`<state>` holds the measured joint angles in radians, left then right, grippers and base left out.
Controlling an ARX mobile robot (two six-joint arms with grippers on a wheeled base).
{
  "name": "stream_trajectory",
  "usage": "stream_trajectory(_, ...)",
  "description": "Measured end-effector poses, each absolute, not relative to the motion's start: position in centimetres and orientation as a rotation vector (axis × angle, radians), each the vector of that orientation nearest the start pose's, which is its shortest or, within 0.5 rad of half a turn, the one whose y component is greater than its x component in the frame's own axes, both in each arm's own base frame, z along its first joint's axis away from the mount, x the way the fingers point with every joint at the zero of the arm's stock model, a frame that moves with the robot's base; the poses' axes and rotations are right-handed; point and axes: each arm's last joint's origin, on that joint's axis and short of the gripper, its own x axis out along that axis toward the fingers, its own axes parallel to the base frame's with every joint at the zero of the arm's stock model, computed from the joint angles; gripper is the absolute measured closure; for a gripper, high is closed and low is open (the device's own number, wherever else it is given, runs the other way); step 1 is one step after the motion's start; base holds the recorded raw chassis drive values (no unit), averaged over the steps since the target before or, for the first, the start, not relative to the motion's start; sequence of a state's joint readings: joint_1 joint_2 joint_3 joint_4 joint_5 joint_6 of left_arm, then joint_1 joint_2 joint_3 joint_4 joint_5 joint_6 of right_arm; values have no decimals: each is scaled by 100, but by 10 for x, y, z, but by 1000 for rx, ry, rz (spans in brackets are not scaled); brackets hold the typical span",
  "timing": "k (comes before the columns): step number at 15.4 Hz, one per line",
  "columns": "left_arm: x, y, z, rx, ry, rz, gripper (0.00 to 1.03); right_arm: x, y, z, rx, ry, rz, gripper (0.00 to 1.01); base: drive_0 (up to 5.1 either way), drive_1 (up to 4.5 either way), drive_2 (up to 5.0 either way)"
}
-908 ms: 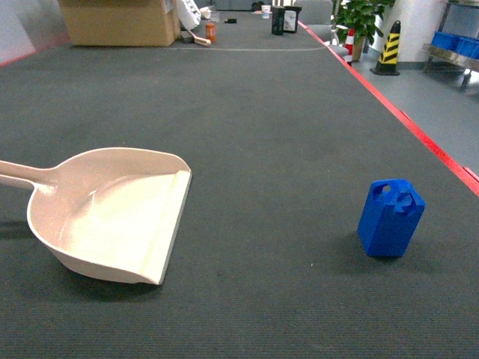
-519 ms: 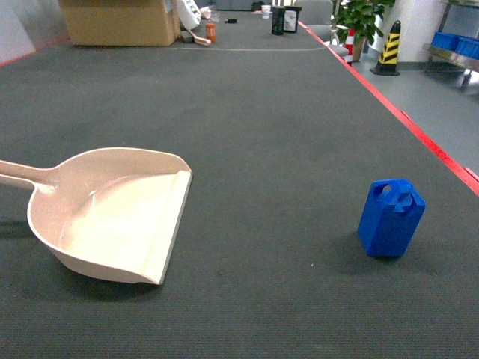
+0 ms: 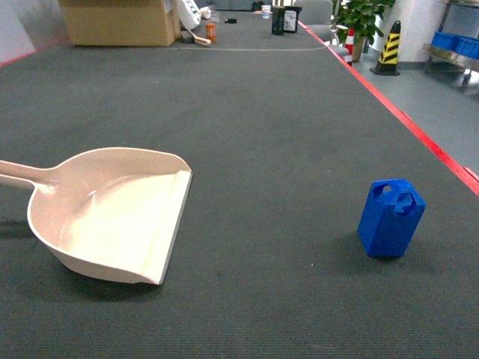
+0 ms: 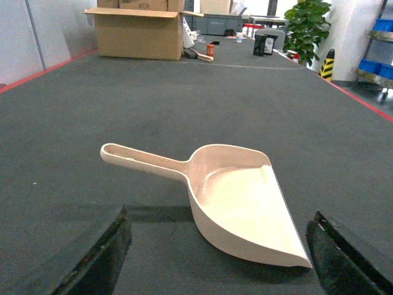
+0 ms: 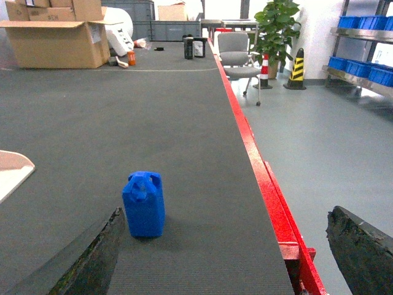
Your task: Place part in tray to right shelf
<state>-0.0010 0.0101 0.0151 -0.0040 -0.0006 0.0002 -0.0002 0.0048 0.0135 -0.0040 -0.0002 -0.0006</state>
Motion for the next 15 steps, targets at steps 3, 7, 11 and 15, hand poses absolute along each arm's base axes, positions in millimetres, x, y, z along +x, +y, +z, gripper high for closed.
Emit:
stream_trajectory(3, 97, 0, 167, 1, -1, 0, 5, 97, 0, 167, -1, -5, 0, 3, 0, 0, 0)
stream_trajectory(7, 97, 0, 167, 1, -1, 0, 5, 97, 0, 167, -1, -5, 0, 3, 0, 0, 0)
stream_trajectory(11, 97, 0, 167, 1, -1, 0, 5, 97, 0, 167, -1, -5, 0, 3, 0, 0, 0)
stream_trajectory(15, 97, 0, 167, 1, -1, 0, 5, 97, 0, 167, -1, -5, 0, 3, 0, 0, 0)
